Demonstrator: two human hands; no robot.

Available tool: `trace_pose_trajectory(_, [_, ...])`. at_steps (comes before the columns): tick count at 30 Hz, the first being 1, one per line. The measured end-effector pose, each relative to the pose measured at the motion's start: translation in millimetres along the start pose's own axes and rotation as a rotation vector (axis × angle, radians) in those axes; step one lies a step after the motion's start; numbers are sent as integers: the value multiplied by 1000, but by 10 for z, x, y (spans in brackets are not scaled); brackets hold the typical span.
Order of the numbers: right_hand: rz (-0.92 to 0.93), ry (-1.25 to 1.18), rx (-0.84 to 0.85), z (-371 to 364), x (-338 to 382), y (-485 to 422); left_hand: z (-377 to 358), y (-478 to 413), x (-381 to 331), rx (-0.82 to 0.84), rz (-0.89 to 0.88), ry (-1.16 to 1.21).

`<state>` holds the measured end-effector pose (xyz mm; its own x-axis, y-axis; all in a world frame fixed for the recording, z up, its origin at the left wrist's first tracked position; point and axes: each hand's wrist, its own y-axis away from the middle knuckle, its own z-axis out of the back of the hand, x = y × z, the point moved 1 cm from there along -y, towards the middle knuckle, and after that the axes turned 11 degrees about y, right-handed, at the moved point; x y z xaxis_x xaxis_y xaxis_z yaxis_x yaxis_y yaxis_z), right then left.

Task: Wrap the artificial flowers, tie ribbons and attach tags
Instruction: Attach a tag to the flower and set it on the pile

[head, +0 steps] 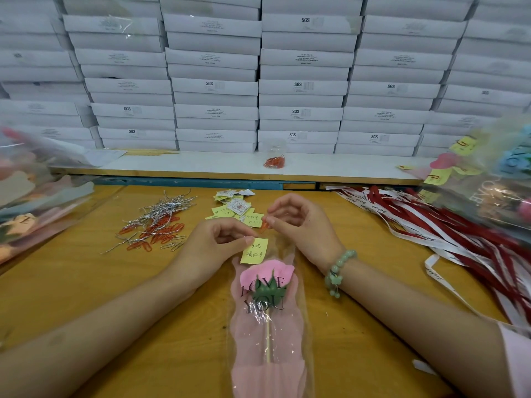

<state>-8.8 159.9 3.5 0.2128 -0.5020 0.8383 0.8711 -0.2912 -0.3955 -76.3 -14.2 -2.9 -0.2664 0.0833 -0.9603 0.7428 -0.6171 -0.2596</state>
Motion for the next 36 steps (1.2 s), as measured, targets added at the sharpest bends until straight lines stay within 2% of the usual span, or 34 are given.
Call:
trace_pose_trajectory(25, [30,-20,145,-41,16,5,-13,-13,23,-24,28,-63])
trace_pose_trajectory(29, [56,72,162,-43,39,11,-17,-16,20,-18,24,-61])
trace_pose_trajectory(36, [95,384,216,-99,63,38,-14,-22,26,-33,17,-63])
